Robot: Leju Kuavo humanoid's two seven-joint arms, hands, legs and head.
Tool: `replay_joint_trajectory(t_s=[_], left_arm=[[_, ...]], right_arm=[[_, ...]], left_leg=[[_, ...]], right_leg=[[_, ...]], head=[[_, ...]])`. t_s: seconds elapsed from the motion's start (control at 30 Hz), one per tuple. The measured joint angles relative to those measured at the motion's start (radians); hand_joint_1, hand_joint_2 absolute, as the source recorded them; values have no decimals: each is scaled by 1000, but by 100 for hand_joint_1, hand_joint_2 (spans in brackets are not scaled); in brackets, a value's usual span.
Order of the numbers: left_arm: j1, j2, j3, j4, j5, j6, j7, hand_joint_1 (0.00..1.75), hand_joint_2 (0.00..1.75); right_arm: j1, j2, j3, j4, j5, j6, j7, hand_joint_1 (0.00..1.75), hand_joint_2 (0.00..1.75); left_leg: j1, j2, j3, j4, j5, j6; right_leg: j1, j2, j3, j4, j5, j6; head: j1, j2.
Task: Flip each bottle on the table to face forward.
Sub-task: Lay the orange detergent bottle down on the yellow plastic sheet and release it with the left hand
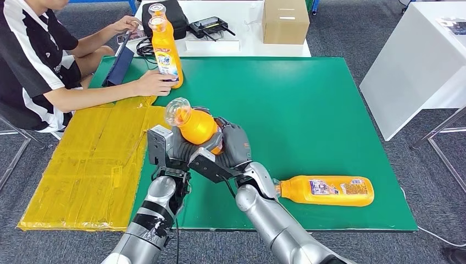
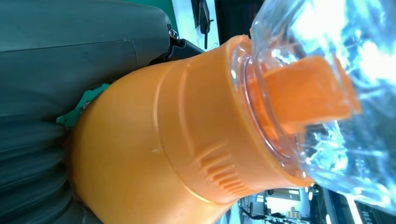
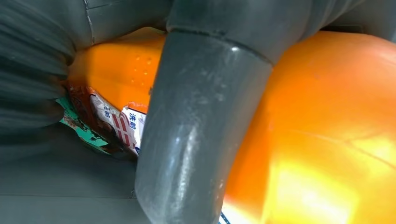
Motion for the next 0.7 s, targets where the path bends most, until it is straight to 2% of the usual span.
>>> replay_joint_trajectory(t_s=[0.03,0.07,0.33,0.43,0.5,0.57,0.7], left_arm=[[2,0,1,-4,-1,3,-1,175,175],[2,0,3,-8,-3,7,-1,175,175],[-11,1,22,-30,-10,29,-2,175,175],[-14,2,32,-37,-53,79,-11,175,175],[-17,5,44,-45,-131,166,-23,175,175],[-26,13,64,-52,-253,292,-31,175,175],[-51,37,124,-48,-638,586,-23,175,175]], right_arm=[[4,1,-3,-5,9,-1,-3,14,175],[10,1,-7,-11,19,-4,-5,0,175],[84,2,-33,-79,80,-14,-21,0,175],[108,2,-43,-107,101,-13,-33,0,175],[137,-1,-60,-156,126,-6,-45,0,175],[176,-10,-76,-230,147,7,-53,0,175],[250,-35,-96,-408,156,24,-61,0,175]], left_leg=[[0,0,0,0,0,0],[0,0,0,0,0,0],[0,0,0,0,0,0],[0,0,0,0,0,0],[0,0,0,0,0,0],[0,0,0,0,0,0],[0,-1,-1,0,0,0]], right_leg=[[0,0,0,0,0,0],[0,0,0,0,0,0],[0,0,0,0,0,0],[0,0,0,0,0,0],[0,0,0,0,0,0],[0,0,0,0,0,0],[0,0,0,0,0,0]], head=[[0,0],[0,0],[0,0],[0,0],[0,0],[0,0],[0,0]])
